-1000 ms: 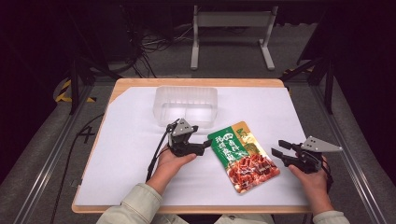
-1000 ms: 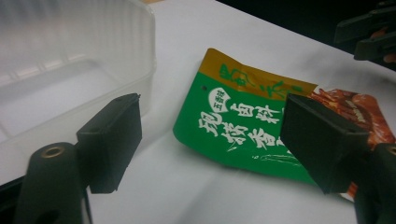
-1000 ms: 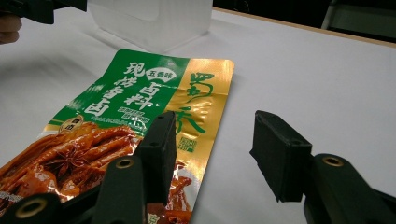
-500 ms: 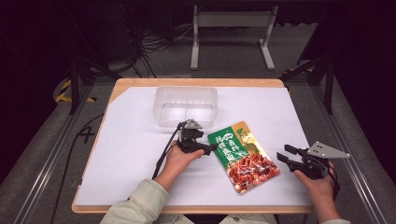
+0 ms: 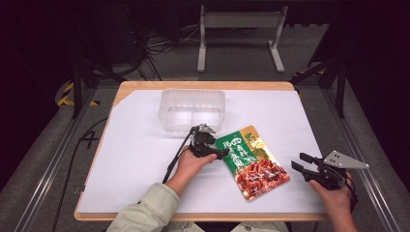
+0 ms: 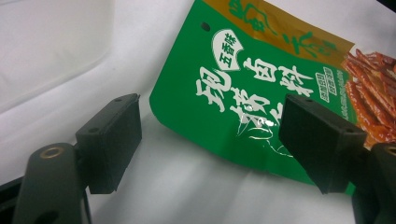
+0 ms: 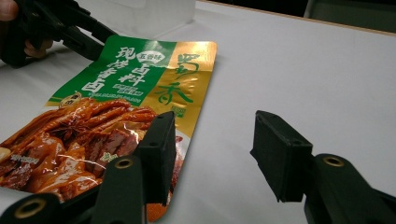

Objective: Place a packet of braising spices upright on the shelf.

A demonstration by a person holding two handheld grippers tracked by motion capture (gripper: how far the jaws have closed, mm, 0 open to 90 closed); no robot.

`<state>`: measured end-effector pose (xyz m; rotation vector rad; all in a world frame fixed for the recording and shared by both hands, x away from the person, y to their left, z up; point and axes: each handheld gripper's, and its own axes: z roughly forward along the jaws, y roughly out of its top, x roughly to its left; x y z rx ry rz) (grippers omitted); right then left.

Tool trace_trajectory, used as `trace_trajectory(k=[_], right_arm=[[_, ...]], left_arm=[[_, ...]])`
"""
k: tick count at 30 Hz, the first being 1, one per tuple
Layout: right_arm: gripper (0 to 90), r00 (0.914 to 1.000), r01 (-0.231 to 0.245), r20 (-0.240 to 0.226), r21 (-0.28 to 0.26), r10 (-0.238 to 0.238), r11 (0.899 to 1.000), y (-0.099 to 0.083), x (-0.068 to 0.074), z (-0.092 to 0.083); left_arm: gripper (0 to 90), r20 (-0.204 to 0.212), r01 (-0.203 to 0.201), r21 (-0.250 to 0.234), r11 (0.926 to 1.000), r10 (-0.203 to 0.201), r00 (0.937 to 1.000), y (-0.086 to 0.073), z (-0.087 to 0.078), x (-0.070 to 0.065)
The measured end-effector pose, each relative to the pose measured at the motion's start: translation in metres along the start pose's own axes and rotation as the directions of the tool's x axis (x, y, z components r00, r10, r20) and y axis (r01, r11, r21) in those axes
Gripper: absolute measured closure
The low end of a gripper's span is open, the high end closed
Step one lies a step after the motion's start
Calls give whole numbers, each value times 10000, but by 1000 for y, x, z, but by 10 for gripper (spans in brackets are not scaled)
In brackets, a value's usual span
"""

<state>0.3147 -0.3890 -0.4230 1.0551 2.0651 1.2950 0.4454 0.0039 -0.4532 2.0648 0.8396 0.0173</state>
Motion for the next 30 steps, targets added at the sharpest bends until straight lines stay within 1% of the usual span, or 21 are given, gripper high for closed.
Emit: trace_trajectory(k=[1,4,5,6,7,9,11,13,15,17,18,19,21,24,25,27,29,30], right_arm=[[494,10000,0,16,17,0,10000,0,0,0],[493,10000,-9,-20,56,9,10000,0,0,2],[492,10000,27,-28,56,-27,10000,0,0,2],[492,10000,27,-28,56,-27,10000,0,0,2],[491,10000,46,-58,56,-45,10000,0,1,3],[489,9999,74,-86,75,-73,9999,0,1,4],[488,9999,93,-102,89,-92,9999,0,1,4],[487,9999,73,-105,91,-72,9999,-1,1,4],[485,9999,99,-128,94,-98,9999,-1,1,5],[480,9999,107,-137,118,-106,9999,-1,2,5],[479,9998,113,-135,128,-111,9999,-1,2,6],[478,9998,121,-138,141,-119,9998,-1,2,6],[476,9998,150,-157,190,-147,9997,-1,3,7],[475,9997,164,-178,186,-161,9997,-1,3,7],[475,9997,164,-178,186,-161,9997,-1,3,7],[475,9997,167,-179,179,-164,9997,-1,3,7],[475,9997,175,-187,176,-172,9997,-1,3,7],[474,9997,173,-193,180,-170,9997,-1,3,7]], left_arm=[[233,86,37,-8,10000,-37,10000,0,0,0],[274,141,-181,24,9998,180,9997,0,1,-2],[295,193,-295,85,9995,293,9994,0,1,-3],[332,193,-295,85,9995,293,9994,0,1,-3],[332,344,-383,130,9992,378,9987,-1,1,-4],[394,413,-448,164,9989,441,9982,-1,1,-6],[435,343,-596,207,9980,589,9977,0,0,-9],[465,247,-831,186,9964,827,9963,0,1,-11],[494,22,-921,329,9952,921,9957,-1,3,-12],[537,-176,-878,363,9955,885,9959,-1,3,-12],[562,-153,-854,323,9958,859,9962,-1,3,-11],[580,-180,-711,334,9969,717,9973,-1,2,-10],[619,-195,-555,285,9981,560,9982,-1,2,-8],[683,32,-22,163,9999,21,10000,0,3,-4],[701,101,92,173,9998,-94,9999,0,2,-3],[706,136,120,157,9998,-122,9998,0,2,-2],[707,69,86,178,9998,-87,9999,0,2,-3],[713,44,-8,166,9999,7,10000,0,3,-3]])
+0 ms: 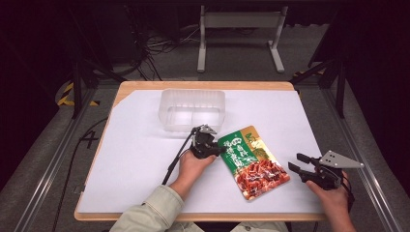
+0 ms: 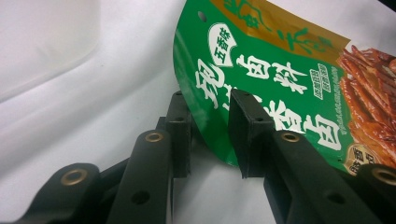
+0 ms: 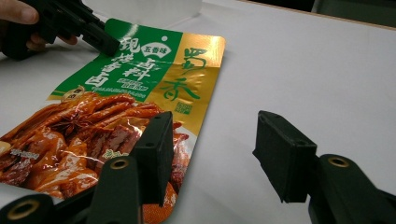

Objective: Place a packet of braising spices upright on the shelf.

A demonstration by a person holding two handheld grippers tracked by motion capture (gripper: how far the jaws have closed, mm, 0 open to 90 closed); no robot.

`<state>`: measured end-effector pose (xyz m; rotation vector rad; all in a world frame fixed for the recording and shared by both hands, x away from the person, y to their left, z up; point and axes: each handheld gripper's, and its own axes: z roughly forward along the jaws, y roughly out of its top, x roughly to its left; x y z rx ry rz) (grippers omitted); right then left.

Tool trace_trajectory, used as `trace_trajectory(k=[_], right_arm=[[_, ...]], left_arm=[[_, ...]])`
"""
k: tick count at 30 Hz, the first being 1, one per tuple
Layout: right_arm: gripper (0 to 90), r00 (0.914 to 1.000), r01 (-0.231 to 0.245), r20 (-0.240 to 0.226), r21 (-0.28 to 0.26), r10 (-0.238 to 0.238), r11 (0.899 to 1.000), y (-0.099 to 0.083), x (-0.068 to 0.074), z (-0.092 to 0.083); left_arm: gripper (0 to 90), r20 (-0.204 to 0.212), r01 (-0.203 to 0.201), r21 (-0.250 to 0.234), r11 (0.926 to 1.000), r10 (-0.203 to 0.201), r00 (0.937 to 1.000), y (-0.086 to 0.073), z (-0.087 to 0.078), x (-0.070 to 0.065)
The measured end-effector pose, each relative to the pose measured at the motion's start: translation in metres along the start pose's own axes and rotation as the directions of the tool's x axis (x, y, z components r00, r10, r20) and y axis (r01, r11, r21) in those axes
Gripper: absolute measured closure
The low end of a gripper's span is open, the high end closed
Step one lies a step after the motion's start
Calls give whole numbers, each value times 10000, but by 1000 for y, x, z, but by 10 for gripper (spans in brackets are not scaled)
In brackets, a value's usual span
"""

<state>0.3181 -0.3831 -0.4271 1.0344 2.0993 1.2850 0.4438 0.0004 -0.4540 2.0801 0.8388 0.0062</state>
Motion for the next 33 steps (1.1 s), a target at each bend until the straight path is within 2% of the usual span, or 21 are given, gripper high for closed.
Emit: trace_trajectory(k=[5,8,11,14,17,22,27,28,30,32,33], right_arm=[[473,10000,22,-49,27,-21,10000,0,1,1],[473,10000,18,-51,21,-18,10000,0,0,1],[473,10000,11,-49,31,-10,10000,0,0,1],[473,10000,27,-43,28,-27,10000,0,1,1],[472,10000,25,-46,33,-25,10000,-1,0,1],[473,10000,26,-59,33,-26,10000,-1,-1,1],[472,10000,29,-61,29,-29,10000,-1,-1,1],[472,10000,30,-54,8,-30,10000,-1,-1,1],[472,10000,11,-53,24,-11,10000,-1,-1,1],[472,10000,4,-57,23,-4,10000,-1,-1,2],[472,10000,-3,-57,26,3,10000,0,-1,2]], left_arm=[[802,262,195,3,9998,-195,9995,0,1,3],[814,268,205,23,9998,-206,9994,0,1,3],[824,87,27,-133,9999,-26,10000,1,0,-1],[866,171,-29,-362,9993,35,9998,1,-1,-1],[900,394,274,-436,9987,-257,9989,2,-2,-1],[900,445,421,-579,9974,-396,9982,4,-8,-4],[900,475,191,-905,9957,-149,9988,9,-16,-9],[900,462,83,-993,9950,-38,9989,11,-19,-12],[900,368,-393,-1273,9911,444,9983,17,-29,-21],[900,372,-499,-1389,9890,556,9978,19,-32,-25],[900,504,-621,-1596,9852,709,9962,23,-40,-30]])
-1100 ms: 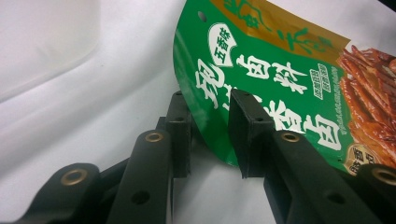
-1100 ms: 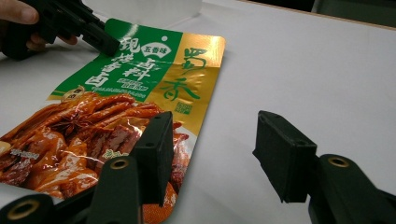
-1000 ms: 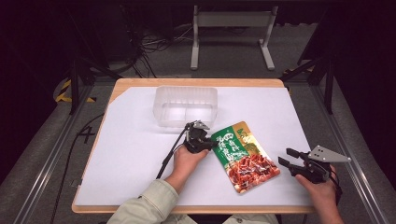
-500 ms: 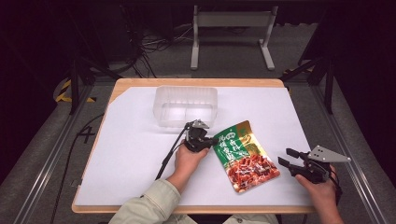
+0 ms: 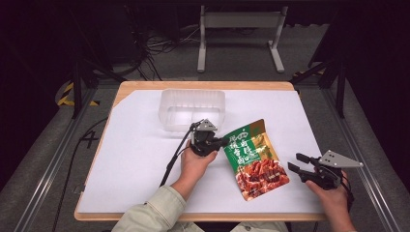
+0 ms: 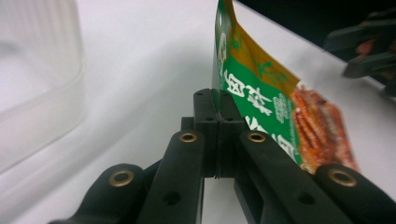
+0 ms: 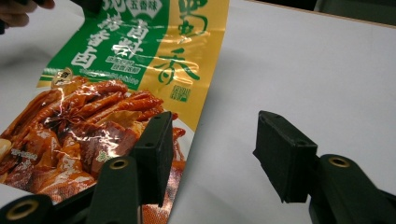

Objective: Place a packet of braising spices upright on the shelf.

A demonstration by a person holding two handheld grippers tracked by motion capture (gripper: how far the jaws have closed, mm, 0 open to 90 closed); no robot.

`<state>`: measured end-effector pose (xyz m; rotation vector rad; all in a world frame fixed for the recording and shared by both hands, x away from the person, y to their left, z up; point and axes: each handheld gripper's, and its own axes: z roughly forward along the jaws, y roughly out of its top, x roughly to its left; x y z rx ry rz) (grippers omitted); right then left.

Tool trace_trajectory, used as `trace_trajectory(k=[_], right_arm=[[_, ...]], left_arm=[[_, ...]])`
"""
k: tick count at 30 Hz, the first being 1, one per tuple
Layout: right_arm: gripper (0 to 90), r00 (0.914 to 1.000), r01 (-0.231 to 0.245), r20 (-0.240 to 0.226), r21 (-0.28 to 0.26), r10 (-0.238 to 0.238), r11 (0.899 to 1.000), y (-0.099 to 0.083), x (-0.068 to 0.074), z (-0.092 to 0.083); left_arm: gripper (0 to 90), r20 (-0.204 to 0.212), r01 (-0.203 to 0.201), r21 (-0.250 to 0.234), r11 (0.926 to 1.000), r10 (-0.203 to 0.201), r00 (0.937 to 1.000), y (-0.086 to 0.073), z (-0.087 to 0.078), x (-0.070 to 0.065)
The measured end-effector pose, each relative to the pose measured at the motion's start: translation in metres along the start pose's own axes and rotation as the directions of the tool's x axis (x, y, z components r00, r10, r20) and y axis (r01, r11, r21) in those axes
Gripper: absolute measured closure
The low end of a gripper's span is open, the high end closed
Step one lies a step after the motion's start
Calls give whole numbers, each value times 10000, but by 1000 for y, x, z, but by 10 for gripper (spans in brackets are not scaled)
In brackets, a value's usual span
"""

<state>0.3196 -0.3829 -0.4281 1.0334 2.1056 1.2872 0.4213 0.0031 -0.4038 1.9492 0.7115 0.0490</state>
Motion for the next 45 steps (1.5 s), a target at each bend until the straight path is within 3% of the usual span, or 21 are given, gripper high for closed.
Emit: trace_trajectory(k=[4,8,11,18,21,25,29,31,32,35,39,42,43,45], right_arm=[[472,10000,7,9,-68,-7,10000,0,-1,-1],[471,10000,-15,58,-132,16,9999,1,-2,-2],[471,9999,-38,116,-211,40,9998,1,-3,-4],[472,9994,-243,222,-492,254,9985,3,-4,-11],[472,9991,-403,68,-903,410,9951,7,-6,-18],[472,9992,-398,-112,-1351,386,9900,16,-4,-27],[472,9992,-125,-390,-1611,62,9869,22,2,-31],[468,9981,38,-602,-1700,-142,9854,26,5,-32],[468,9981,38,-602,-1700,-142,9854,26,5,-32],[448,9941,354,-946,-1731,-524,9843,35,11,-31],[435,9895,677,-1139,-1768,-887,9819,45,16,-27],[434,9807,859,-1574,-1860,-1160,9788,53,21,-24],[434,9779,917,-1686,-1861,-1238,9782,55,22,-23],[436,9703,1077,-1949,-1834,-1435,9771,60,25,-19]], left_arm=[[900,318,-107,-401,9991,120,9994,8,-10,-9],[900,310,-382,-491,9981,398,9987,13,-15,-18],[900,559,-346,-623,9975,381,9977,18,-21,-25],[900,1075,-711,-945,9930,812,9909,28,-34,-45],[900,1202,-954,-1091,9894,1084,9868,32,-38,-53],[900,1396,-1325,-1412,9811,1522,9784,37,-44,-65],[900,1483,-1615,-1583,9741,1851,9715,40,-49,-75],[900,1545,-1946,-1623,9674,2197,9632,42,-52,-80],[900,1545,-1946,-1623,9674,2197,9632,42,-52,-80],[900,1448,-2518,-1674,9532,2764,9501,43,-56,-86],[900,1405,-2864,-1722,9425,3113,9399,46,-62,-89],[900,1400,-2990,-1750,9381,3243,9356,46,-65,-91],[900,1475,-3052,-1751,9361,3314,9319,47,-66,-91],[900,1607,-3409,-1775,9232,3689,9155,47,-68,-92]])
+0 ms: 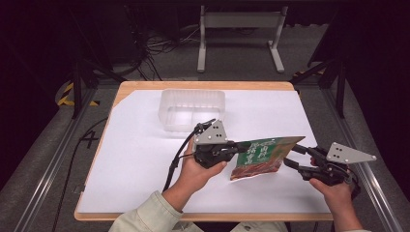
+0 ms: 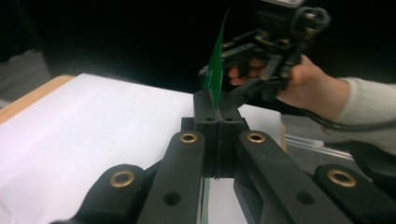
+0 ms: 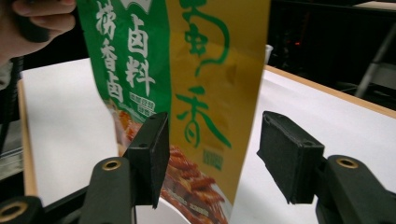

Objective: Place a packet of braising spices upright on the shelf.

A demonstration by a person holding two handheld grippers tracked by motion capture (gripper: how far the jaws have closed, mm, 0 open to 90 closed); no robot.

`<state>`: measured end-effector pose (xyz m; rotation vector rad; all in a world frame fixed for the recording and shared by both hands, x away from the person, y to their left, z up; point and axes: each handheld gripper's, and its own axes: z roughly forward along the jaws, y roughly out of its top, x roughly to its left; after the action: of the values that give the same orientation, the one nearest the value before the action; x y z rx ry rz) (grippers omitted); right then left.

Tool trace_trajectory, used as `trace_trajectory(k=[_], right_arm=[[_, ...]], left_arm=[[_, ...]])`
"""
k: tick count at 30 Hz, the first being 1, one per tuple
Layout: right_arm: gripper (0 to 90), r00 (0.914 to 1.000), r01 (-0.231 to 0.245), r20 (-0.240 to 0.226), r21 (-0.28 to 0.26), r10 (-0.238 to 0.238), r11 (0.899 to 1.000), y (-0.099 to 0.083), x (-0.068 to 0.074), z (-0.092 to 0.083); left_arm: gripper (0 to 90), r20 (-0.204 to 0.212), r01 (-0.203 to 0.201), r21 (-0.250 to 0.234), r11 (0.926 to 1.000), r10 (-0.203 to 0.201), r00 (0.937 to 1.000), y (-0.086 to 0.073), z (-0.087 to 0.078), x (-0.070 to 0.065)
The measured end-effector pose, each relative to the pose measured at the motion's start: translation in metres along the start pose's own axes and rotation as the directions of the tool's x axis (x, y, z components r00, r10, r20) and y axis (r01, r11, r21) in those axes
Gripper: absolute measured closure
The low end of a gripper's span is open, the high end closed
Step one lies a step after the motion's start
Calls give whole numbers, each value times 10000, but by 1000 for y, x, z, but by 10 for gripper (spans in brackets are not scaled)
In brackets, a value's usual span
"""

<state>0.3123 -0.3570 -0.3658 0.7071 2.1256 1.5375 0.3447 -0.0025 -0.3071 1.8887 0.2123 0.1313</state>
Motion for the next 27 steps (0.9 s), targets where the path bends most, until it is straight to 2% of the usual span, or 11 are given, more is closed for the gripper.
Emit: trace_trajectory(k=[2,6,14,17,19,20,21,22,24,25,27], right_arm=[[449,9995,140,-280,59,-138,9999,4,2,5],[536,9943,488,-955,147,-472,9987,12,5,14],[889,9776,1128,-1796,80,-1095,9936,24,13,14],[900,9766,1326,-1720,72,-1294,9911,28,16,15],[900,9762,1342,-1728,47,-1314,9909,30,16,15],[900,9762,1342,-1728,47,-1314,9909,30,16,15],[900,9752,1380,-1755,58,-1348,9904,31,17,17],[900,9738,1395,-1822,63,-1361,9902,32,18,17],[900,9741,1373,-1808,-48,-1359,9905,33,18,19],[900,9744,1375,-1784,-75,-1366,9905,34,18,19],[900,9749,1386,-1736,-152,-1392,9902,37,17,19]], left_arm=[[900,126,-251,8,9997,250,9996,1,-2,0],[900,336,-343,-128,9993,347,9988,1,-6,0],[900,266,-212,-305,9993,220,9994,1,-15,2],[900,135,-218,-304,9993,222,9997,0,-18,4],[900,261,-30,-369,9993,40,9997,-3,-20,8],[862,261,-30,-369,9993,40,9997,-3,-20,8],[862,157,53,-387,9992,-47,9999,-4,-21,11],[766,47,207,-363,9991,-206,9998,-5,-21,12],[603,168,413,-122,9991,-411,9990,-9,-18,17],[544,241,494,30,9988,-495,9985,-11,-15,18],[482,229,281,394,9988,-290,9993,-17,-10,20]])
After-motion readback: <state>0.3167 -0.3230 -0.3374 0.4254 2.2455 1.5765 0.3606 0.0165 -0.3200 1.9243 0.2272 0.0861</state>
